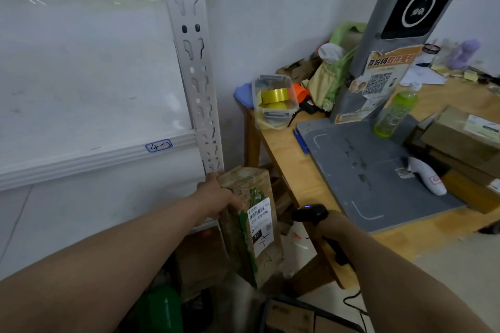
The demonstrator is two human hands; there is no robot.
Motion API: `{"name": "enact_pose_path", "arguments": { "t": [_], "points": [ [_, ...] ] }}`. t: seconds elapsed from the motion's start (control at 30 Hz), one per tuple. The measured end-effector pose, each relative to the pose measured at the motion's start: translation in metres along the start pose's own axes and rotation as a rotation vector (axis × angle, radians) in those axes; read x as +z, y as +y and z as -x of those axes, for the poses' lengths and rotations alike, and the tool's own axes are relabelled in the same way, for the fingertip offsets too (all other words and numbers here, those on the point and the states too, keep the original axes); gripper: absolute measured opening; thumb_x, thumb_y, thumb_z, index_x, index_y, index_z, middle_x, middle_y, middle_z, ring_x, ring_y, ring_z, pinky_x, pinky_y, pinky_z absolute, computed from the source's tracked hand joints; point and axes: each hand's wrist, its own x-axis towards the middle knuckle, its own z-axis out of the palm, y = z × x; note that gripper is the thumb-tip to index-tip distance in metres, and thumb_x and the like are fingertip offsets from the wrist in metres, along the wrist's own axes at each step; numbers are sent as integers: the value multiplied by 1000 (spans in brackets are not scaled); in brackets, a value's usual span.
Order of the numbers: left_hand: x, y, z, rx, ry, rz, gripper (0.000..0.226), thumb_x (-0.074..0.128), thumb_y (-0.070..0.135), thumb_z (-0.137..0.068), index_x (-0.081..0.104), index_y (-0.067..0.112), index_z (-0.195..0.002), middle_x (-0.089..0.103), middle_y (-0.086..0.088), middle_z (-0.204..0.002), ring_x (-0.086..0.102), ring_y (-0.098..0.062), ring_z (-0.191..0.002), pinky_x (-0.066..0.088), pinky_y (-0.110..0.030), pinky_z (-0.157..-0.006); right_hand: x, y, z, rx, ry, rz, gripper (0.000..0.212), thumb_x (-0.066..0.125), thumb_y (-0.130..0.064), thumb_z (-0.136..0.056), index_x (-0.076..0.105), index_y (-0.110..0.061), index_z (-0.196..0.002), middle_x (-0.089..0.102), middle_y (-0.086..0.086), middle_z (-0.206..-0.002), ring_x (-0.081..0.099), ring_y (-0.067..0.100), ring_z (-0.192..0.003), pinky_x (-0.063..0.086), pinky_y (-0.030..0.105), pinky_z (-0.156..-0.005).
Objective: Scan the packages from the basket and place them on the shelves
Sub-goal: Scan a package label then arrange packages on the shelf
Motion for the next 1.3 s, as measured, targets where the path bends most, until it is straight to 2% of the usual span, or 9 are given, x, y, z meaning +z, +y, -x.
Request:
{"name": "enact_pose_path", "arguments": {
  "t": [0.07, 0.13, 0.23, 0.4, 0.57, 0.83, 0.97, 1.07, 1.3],
  "points": [
    [-1, -6, -3, -34, 26, 7, 101, 91, 15, -53, 33, 29, -134, 51, -7, -122, 56, -31, -111, 62, -47, -81, -4, -1, 4, -53, -228, -130, 32, 79, -6, -78, 67, -8, -108, 67, 14, -107, 64, 26, -98, 56, 38, -88],
    [-2, -11, -2, -76, 59, -22, 110, 92, 25, -37, 33, 28, -130, 50, -8, -121, 56, -31, -109, 63, -46, -75, -8, -4, 9, -120, -369, -197, 43, 85, -10, -71, 71, -10, -112, 70, 15, -111, 68, 28, -98, 59, 38, -87],
    [-3, -19, -5, -108, 97, -69, 114, 90, 31, -28, 34, 26, -127, 49, -8, -121, 55, -31, -109, 64, -43, -70, -11, -10, 18, -202, -486, -255, 40, 85, -14, -73, 72, -14, -111, 71, 10, -106, 67, 25, -95, 58, 35, -84],
    [-3, -28, -6, -123, 68, -30, 100, 90, 26, -40, 33, 25, -123, 49, -9, -122, 54, -32, -109, 60, -36, -62, -10, -19, 34, -247, -536, -253, 37, 86, -19, -72, 74, -16, -107, 71, 8, -103, 64, 23, -96, 55, 41, -93],
    [-1, -29, -5, -135, 47, 48, 102, 91, 25, -38, 32, 26, -120, 49, -9, -123, 56, -33, -110, 63, -41, -69, -4, -22, 49, -264, -553, -252, 48, 85, -19, -74, 70, -18, -119, 70, 7, -102, 63, 23, -97, 55, 42, -96],
    [2, -26, 2, -143, 11, 84, 107, 90, 21, -41, 30, 25, -130, 48, -11, -126, 54, -33, -112, 58, -36, -63, -2, -21, 58, -253, -541, -277, 48, 80, -16, -80, 67, -15, -126, 69, 6, -101, 63, 21, -95, 53, 43, -99],
    [3, -26, 5, -147, 12, 83, 106, 90, 22, -42, 30, 27, -130, 49, -10, -125, 54, -33, -112, 60, -43, -75, -3, -18, 56, -237, -515, -270, 49, 83, -19, -76, 69, -18, -123, 71, 14, -111, 64, 22, -97, 54, 41, -97],
    [1, -26, 9, -147, 7, 87, 100, 92, 19, -47, 31, 25, -126, 50, -10, -124, 55, -32, -112, 59, -41, -71, -8, -18, 54, -225, -465, -260, 45, 83, -16, -76, 70, -20, -119, 72, 14, -112, 65, 21, -94, 56, 38, -92],
    [-4, -21, 10, -122, -65, 130, 101, 89, 5, -55, 32, 24, -135, 54, -7, -122, 55, -32, -114, 55, -49, -91, -19, -13, 12, -82, 101, 46, 40, 75, -7, -84, 62, -7, -122, 63, 11, -106, 63, 29, -105, 55, 40, -90]
  ]
}}
